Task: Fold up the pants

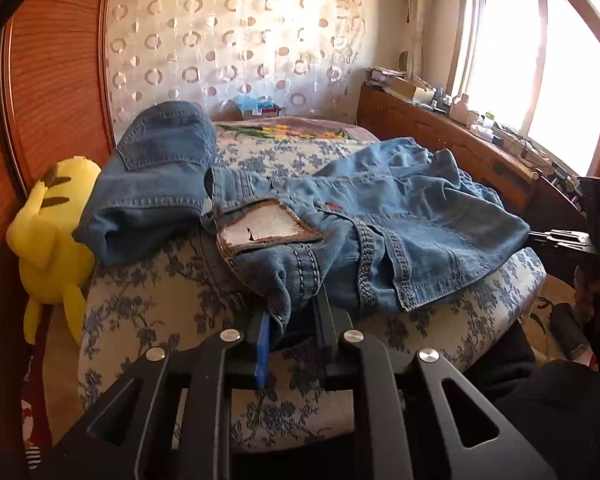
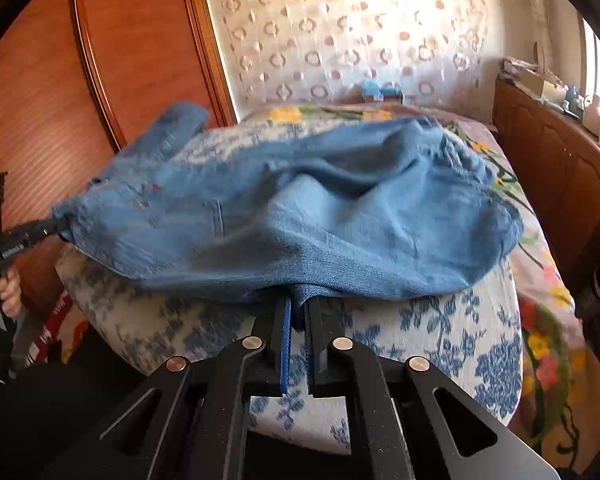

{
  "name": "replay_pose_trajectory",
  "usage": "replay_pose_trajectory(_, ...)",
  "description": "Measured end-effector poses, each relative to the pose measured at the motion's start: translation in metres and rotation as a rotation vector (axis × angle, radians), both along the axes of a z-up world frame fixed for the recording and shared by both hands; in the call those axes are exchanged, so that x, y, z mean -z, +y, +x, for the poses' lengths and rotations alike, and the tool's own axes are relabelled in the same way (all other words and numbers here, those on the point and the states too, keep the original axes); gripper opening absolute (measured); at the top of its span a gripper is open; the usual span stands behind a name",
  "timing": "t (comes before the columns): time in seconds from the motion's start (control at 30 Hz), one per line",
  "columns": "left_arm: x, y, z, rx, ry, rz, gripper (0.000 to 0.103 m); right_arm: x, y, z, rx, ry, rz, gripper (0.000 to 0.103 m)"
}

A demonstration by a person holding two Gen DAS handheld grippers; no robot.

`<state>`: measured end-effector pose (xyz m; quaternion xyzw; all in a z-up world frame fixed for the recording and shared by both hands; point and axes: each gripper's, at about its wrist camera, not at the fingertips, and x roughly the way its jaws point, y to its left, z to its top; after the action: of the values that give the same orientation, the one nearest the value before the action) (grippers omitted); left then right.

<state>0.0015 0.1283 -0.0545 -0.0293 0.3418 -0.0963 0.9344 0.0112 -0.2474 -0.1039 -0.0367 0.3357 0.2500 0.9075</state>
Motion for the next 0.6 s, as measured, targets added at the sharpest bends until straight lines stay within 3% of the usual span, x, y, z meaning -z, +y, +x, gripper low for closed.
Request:
replay_pose_trajectory(0.07,-0.002,0.001,-0.003,-0.008,-0.006,0.017,0.032,0.003,-0.004,0.003,0.010,0.001,-0.007,0.014)
replay_pose_trajectory(0.17,-0.007,0.004,-0.007,-0.023,-0.016,0.045,0.049,0.002,-0.010,0.006,0.030,-0.005,-0.020,0.030)
replay_pose_trajectory(0.2,-0.010,0.006,-0.007,-0.028,-0.024,0.048,0.050,0.002,-0.012,0.007,0.035,-0.011,-0.021,0.034)
replay_pose_trajectory(0.27,-0.014,0.010,-0.007,-0.039,-0.030,0.054,0.054,-0.002,-0.017,0.007,0.046,-0.022,-0.020,0.038)
replay_pose_trajectory(0.3,-0.016,0.012,-0.006,-0.045,-0.038,0.058,0.064,-0.006,-0.017,0.005,0.052,-0.032,-0.023,0.039)
replay_pose_trajectory(0.37,-0.020,0.015,-0.003,-0.052,-0.058,0.060,0.071,-0.016,-0.021,-0.002,0.067,-0.054,-0.028,0.039)
replay_pose_trajectory(0.6,-0.018,0.020,0.036,-0.048,-0.064,0.054,0.071,-0.032,-0.028,0.019,0.131,-0.118,-0.021,0.040)
